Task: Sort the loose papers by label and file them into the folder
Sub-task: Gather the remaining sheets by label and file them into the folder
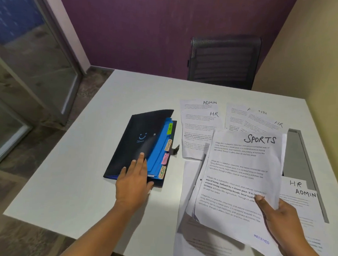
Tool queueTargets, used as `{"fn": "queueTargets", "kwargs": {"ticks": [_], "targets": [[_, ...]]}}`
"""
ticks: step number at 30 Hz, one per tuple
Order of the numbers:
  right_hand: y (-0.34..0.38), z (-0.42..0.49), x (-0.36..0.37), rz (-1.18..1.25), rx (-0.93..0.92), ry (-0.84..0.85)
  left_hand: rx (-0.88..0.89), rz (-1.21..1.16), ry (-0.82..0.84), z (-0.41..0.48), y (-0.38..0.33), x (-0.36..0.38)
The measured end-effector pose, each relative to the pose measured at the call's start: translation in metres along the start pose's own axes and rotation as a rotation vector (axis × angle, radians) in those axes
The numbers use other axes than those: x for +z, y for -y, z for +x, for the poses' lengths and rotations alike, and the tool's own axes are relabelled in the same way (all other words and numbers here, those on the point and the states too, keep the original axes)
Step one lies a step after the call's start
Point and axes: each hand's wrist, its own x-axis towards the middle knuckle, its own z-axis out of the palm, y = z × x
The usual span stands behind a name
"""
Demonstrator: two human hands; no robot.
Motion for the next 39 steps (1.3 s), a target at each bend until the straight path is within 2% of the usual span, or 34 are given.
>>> {"fn": "queueTargets", "kwargs": {"ticks": [5,10,13,14,16,20,22,25,31,39], "targets": [[0.004,0.006,-0.009,0.009,-0.002,-0.02,-0.024,-0.132,-0.211,-0.005,0.007,-0.012],[0.003,0.013,-0.019,-0.024,-0.003,-0.034,-0.044,-0.19,-0.278,-0.002,0.006,-0.02],[0.002,0.016,-0.024,-0.031,0.007,-0.036,0.053,-0.217,-0.347,0.001,0.008,-0.02],[0.001,0.017,-0.024,-0.03,0.008,-0.035,0.097,-0.222,-0.32,0.001,0.007,-0.022],[0.002,0.018,-0.024,-0.032,0.003,-0.033,0.143,-0.185,-0.128,0.002,0.0,-0.027],[0.002,0.016,-0.022,-0.03,-0.027,-0.019,0.084,0.093,0.327,0.003,-0.025,-0.014],[0.0,0.016,-0.02,-0.026,-0.026,-0.009,0.054,0.17,0.419,0.002,-0.035,-0.003],[-0.004,0.016,-0.019,-0.016,-0.013,-0.008,0.056,0.241,0.501,-0.003,-0.042,0.015],[-0.01,0.015,-0.018,-0.019,0.015,0.004,0.098,0.261,0.565,-0.009,-0.049,0.035],[-0.015,0.015,-0.026,-0.02,0.027,0.016,0.099,0.255,0.516,-0.017,-0.055,0.046]]}}
